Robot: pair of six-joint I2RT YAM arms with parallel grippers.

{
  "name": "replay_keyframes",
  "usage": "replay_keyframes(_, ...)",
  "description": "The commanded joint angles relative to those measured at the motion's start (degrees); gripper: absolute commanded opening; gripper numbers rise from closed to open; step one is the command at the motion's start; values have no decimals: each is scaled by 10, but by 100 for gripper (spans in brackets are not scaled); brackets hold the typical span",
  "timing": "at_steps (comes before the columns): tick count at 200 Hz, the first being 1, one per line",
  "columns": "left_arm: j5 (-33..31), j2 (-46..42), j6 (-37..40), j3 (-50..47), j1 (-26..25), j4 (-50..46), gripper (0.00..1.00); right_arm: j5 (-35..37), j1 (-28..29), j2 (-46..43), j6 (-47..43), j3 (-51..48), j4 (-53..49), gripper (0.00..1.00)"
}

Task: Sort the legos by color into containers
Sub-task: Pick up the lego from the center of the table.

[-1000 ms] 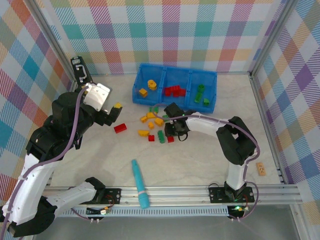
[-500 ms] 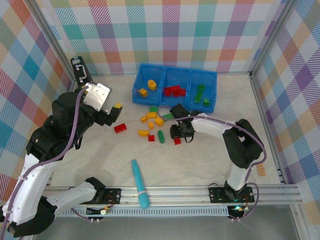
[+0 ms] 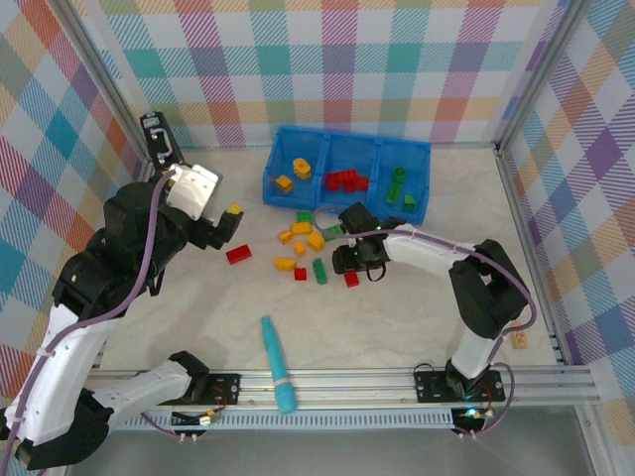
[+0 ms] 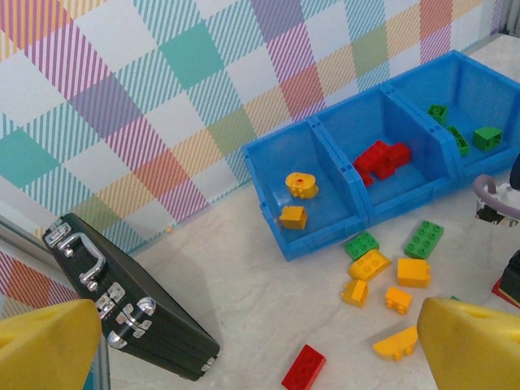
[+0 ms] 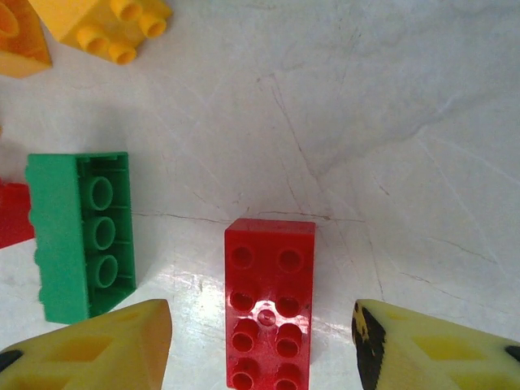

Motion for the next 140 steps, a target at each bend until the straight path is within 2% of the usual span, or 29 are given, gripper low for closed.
replay_keyframes(1, 10, 0, -2, 9, -5, 5, 100, -4, 5, 28, -16, 12, -17, 63)
replay_keyframes(39, 12, 4, -3, 10, -5, 3, 100, 18, 11, 59, -17, 21, -28, 60)
replay_keyframes(68, 10, 3, -3, 12, -5, 3, 100, 36, 12, 66, -22, 22, -42, 43)
replay_keyframes(100, 9, 2, -3, 10, -5, 4, 100, 54, 12, 64, -40, 23, -62, 31)
replay_keyframes(121, 9, 1, -2, 10, -5, 4, 100, 79, 11, 56, -85, 35, -71, 26)
replay_keyframes(140, 16, 4, -2, 16, -5, -1, 100, 121, 0, 49, -186, 76, -78, 25)
